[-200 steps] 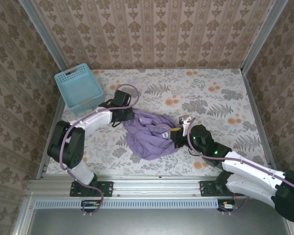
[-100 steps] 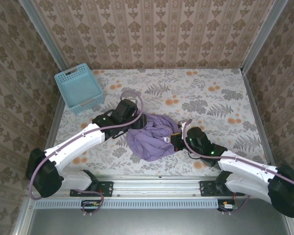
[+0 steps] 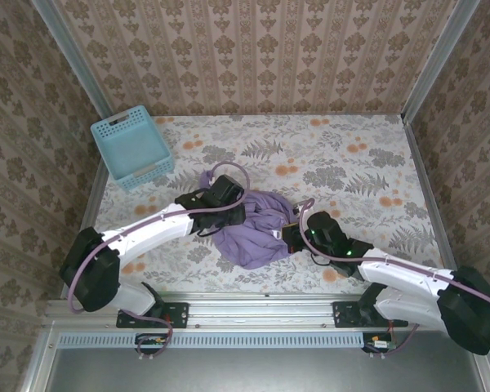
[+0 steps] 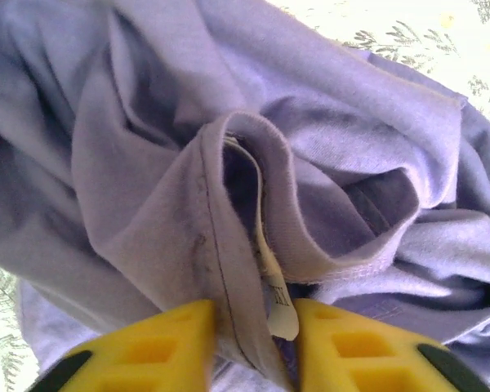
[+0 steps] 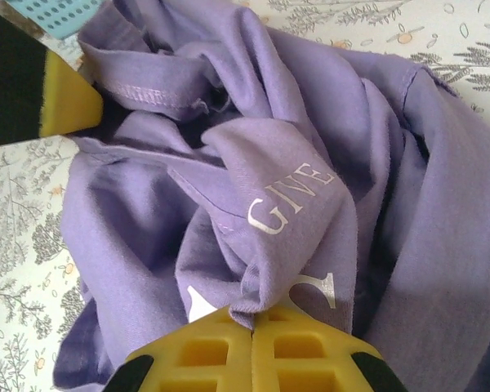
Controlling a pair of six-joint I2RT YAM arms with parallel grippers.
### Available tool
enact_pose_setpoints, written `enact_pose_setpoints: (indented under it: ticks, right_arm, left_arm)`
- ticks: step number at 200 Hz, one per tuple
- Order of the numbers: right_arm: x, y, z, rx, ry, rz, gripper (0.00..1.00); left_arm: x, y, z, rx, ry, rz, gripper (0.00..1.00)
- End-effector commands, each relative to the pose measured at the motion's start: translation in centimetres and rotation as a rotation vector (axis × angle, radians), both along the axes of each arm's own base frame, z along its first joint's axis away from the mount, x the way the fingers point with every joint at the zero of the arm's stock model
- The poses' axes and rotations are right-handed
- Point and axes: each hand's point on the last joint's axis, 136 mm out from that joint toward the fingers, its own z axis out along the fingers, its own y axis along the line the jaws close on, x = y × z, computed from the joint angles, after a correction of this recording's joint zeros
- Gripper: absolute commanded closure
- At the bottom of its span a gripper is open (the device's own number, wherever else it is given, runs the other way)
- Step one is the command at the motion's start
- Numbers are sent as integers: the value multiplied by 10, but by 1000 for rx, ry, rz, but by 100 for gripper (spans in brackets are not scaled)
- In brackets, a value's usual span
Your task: Fold the inside-out t-shirt
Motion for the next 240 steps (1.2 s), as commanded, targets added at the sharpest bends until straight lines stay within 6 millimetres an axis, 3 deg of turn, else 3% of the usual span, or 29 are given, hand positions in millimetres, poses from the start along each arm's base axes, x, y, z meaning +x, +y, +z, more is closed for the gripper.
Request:
enact_pose_setpoints:
  ticks: [1, 19, 46, 64, 97, 165, 174, 205, 223, 240]
  right_arm:
    - [2, 6, 8, -25, 8, 21, 100]
    - [0, 6, 8, -42, 17, 34, 99]
    - [0, 2, 18, -95, 10, 43, 83]
    - [3, -4, 32, -145, -1, 34, 60]
    - [12, 5, 52, -188, 25, 56, 47]
    - [24, 43, 32, -265, 189, 140, 36]
    - [24, 49, 22, -284, 216, 153, 35]
    - [28, 53, 3, -357, 269, 138, 40]
    - [35, 45, -2, -409, 266, 94, 63]
    - [49, 33, 13, -441, 204, 24, 88]
  left_arm:
    - [-5, 6, -8, 15, 7, 8, 85]
    - [-9, 12, -9, 15, 3, 0, 100]
    - [-20, 19, 1, -24, -43, -13, 100]
    - [-29, 28, 9, -23, -83, -18, 100]
    - [-43, 38, 10, -45, -111, -36, 100]
    - [-60, 43, 7, -66, -144, -66, 100]
    - [-61, 42, 7, -65, -145, -70, 100]
    - [-60, 39, 8, -72, -152, -79, 100]
    - [-58, 39, 12, -61, -163, -84, 100]
    - [-49, 45, 25, -40, -184, -71, 100]
